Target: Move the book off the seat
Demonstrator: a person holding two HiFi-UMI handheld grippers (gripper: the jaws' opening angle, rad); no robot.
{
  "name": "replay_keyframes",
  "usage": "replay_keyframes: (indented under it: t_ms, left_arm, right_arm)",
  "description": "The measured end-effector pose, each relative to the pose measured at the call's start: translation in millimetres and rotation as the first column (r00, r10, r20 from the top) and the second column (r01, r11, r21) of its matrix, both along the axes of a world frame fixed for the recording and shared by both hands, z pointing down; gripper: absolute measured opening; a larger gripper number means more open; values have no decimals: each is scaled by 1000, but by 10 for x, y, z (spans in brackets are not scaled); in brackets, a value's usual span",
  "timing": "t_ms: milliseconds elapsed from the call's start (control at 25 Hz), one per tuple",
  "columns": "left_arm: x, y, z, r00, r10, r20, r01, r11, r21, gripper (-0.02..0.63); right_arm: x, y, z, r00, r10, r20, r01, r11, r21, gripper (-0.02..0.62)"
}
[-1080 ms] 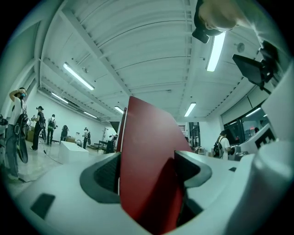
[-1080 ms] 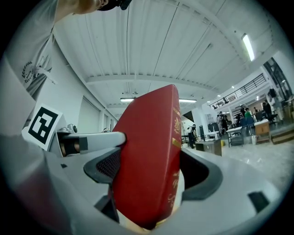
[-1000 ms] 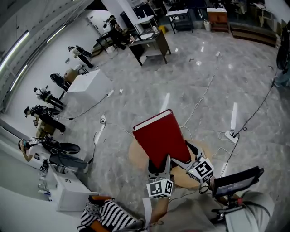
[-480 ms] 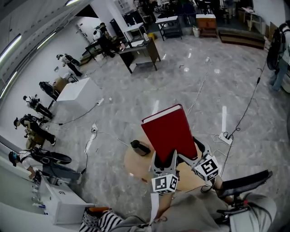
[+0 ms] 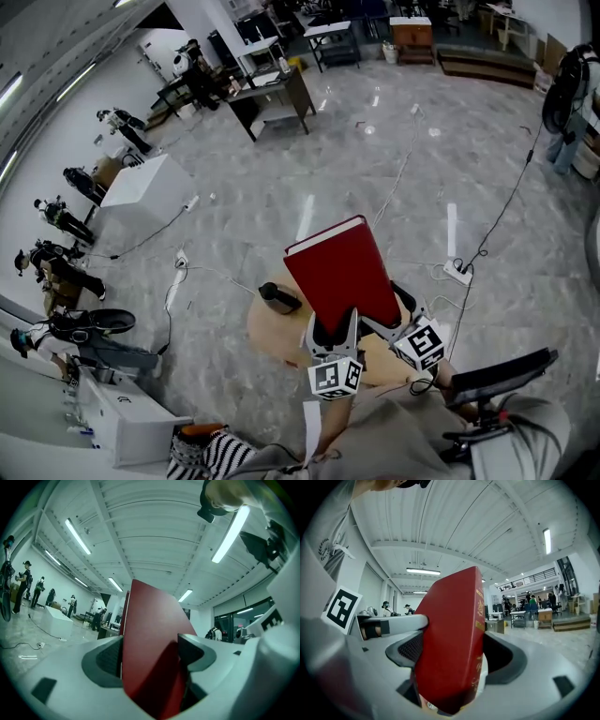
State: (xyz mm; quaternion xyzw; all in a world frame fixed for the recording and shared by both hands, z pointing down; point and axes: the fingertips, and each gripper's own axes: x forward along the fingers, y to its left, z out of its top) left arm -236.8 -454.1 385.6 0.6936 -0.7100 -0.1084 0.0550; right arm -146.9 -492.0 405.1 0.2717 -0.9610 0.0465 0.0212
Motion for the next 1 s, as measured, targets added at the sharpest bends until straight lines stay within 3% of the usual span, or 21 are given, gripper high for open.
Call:
replay_keyframes:
  t_ms: [240,480,720,1000]
  left_arm:
    - [9,23,697,1000,13,-16,-15,991,-131,370]
    - [10,37,1613,996,-1,-87,-25,955,-295,368]
    - [81,101,2581,991,13,-135,-76,881,-467,367]
    - [318,224,3991,970,-38,-239,-118,787,-605,367]
  right_arm:
    - [10,61,724,999,4,-40,-9,990,-144,403]
    - [19,108,1640,994,-11,-111,-25,950,-311,402]
    - [109,250,2618,986,-4,-167,-79,869,-488,402]
    - [360,384,3951,965,-39,-258,-129,787,-604,402]
